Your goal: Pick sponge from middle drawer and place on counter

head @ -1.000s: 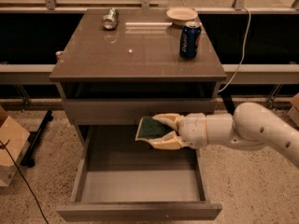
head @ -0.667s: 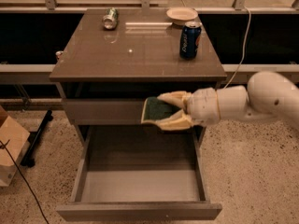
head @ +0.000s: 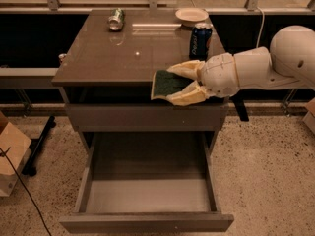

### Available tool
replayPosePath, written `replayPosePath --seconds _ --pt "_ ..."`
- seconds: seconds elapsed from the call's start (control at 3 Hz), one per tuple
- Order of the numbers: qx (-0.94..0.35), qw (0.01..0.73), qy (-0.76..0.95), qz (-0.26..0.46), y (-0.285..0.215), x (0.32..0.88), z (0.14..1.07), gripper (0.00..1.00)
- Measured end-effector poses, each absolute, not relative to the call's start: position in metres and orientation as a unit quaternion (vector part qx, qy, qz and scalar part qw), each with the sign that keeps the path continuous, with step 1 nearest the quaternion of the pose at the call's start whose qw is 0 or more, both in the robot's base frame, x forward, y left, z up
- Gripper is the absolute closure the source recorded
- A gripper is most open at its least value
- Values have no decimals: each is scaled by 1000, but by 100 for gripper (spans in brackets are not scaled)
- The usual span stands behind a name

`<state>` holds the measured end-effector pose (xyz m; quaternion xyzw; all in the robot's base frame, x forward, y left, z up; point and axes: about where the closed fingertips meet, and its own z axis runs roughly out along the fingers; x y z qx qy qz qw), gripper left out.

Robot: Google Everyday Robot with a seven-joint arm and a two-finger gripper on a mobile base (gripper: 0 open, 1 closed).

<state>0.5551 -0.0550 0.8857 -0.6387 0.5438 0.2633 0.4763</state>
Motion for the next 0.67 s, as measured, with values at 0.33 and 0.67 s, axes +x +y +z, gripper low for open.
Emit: replayPosePath --seconds 0.33,0.67 --pt "-630 484 551 255 -52 562 885 100" --pt "-626 497 552 238 -45 587 892 100"
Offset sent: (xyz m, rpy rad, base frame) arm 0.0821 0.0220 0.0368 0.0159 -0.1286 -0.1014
